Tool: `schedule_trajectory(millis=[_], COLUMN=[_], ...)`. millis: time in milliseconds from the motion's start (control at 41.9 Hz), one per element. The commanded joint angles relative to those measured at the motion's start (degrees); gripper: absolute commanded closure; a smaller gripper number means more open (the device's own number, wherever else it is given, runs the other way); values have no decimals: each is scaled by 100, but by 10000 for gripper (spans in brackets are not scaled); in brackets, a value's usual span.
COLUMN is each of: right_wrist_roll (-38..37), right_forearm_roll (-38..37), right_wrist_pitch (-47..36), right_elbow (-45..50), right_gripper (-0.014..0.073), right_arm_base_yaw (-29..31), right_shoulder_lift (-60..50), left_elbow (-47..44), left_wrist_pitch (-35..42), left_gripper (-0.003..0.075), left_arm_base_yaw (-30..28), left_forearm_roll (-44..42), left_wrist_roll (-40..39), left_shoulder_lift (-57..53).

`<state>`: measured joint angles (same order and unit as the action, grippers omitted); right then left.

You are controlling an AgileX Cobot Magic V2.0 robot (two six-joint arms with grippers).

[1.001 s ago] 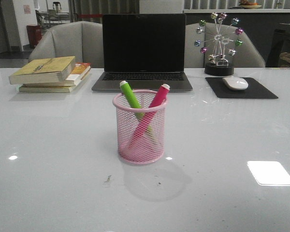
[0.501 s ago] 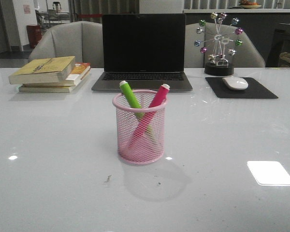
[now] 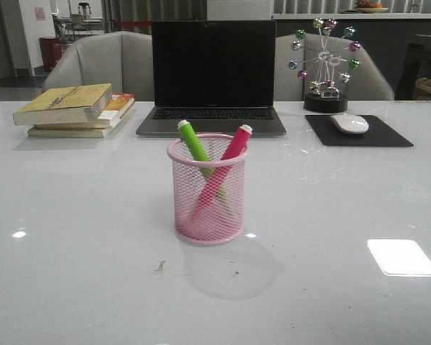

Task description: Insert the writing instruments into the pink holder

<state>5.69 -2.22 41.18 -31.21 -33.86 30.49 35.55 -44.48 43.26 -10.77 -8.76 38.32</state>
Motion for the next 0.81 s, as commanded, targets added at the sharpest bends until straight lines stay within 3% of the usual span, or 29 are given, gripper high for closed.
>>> schedule_trajectory(millis=[0, 238, 358, 596, 787], right_wrist_roll=[58, 58, 58, 58, 58], right_forearm_roll=[-46, -46, -46, -46, -46], right_wrist_pitch=[-388, -388, -388, -383, -383], right_elbow=[-153, -153, -153, -153, -153], right_gripper=[539, 539, 539, 539, 539], right_arm_base_yaw=[27, 27, 27, 27, 27], right_shoulder_lift=[2, 2, 2, 2, 2], left_elbow=[166, 166, 166, 29, -637], left_wrist_pitch=[419, 419, 431, 754, 1831], left_gripper=[624, 624, 624, 624, 624], left_arm_base_yaw=[35, 35, -168, -1978, -3262], left_forearm_roll=[-2, -15, -486, -565, -106], left_wrist_roll=[0, 0, 0, 8, 48], left_shoulder_lift=[-13, -13, -251, -1194, -2247])
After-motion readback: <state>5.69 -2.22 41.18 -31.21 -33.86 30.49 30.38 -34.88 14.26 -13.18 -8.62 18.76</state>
